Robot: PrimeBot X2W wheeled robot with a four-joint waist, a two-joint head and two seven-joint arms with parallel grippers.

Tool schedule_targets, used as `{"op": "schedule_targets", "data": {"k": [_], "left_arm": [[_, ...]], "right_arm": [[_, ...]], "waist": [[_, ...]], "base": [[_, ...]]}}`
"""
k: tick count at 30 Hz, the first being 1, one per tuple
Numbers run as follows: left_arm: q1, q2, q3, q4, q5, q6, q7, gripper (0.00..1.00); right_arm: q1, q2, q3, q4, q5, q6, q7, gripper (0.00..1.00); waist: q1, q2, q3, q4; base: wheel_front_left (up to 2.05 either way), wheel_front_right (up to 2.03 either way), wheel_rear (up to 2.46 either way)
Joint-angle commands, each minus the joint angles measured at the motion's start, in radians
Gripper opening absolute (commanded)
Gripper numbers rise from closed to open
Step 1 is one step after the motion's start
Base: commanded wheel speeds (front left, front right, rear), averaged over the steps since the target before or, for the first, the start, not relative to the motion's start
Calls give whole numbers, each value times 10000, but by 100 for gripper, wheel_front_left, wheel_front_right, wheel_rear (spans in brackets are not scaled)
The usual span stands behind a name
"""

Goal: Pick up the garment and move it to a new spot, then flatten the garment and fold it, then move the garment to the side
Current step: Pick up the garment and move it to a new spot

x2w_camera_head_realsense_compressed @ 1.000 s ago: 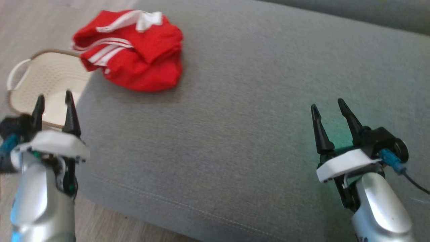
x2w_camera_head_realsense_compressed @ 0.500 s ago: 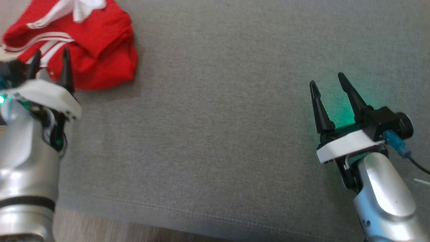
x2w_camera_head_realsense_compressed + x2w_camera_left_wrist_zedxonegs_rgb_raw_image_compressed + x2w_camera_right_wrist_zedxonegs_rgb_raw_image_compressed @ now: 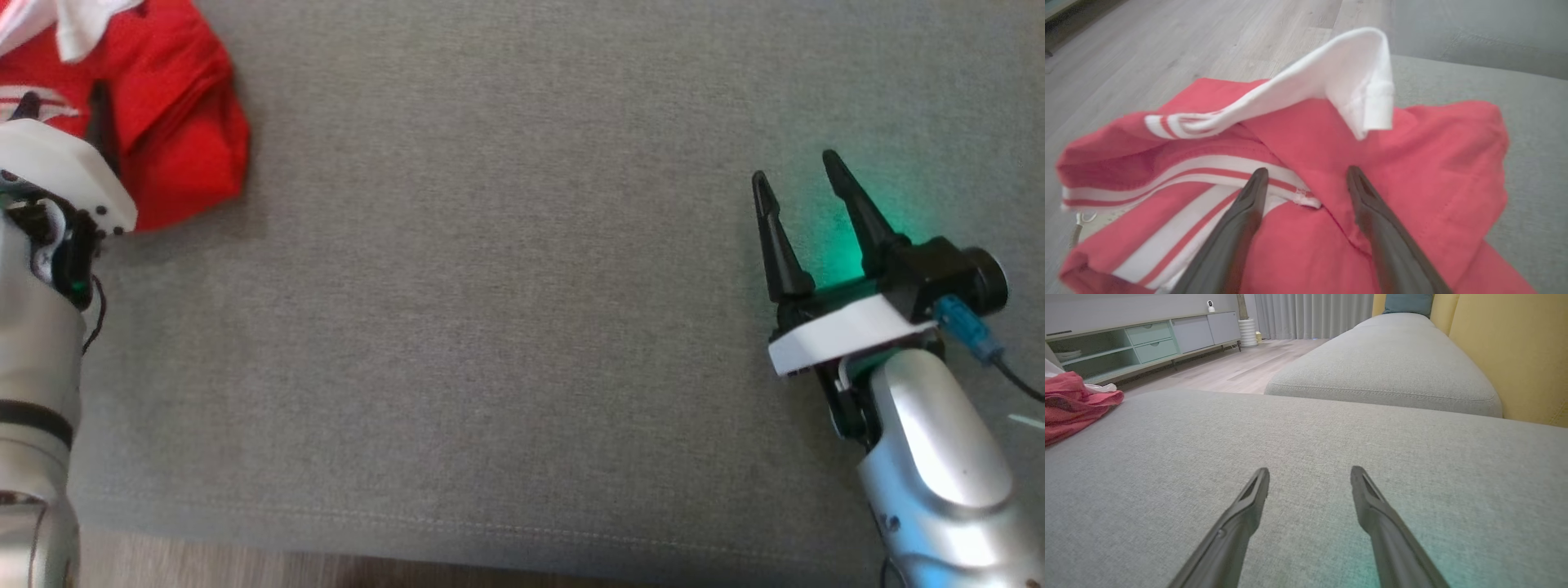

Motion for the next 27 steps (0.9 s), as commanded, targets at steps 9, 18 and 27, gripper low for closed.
{"op": "schedule_targets", "data": {"k": [9, 18, 27], "left_arm": [[-828, 533, -118, 164, 87, 12, -688, 0], [-1404, 299, -591, -421, 363, -61, -1381, 0], [-1429, -718, -1198, -1501, 364, -124, -1468, 0]], "right_arm": [[-271, 193, 41, -290, -44, 75, -107, 100], [-65, 484, -17, -182, 66, 75, -107, 100], [245, 675, -88, -142, 210, 75, -107, 100]], "waist": [[-1, 0, 21, -197], [-1, 0, -693, -336], [-1, 0, -1440, -1026]], "base": [[0, 0, 0], [0, 0, 0], [0, 0, 0]]}}
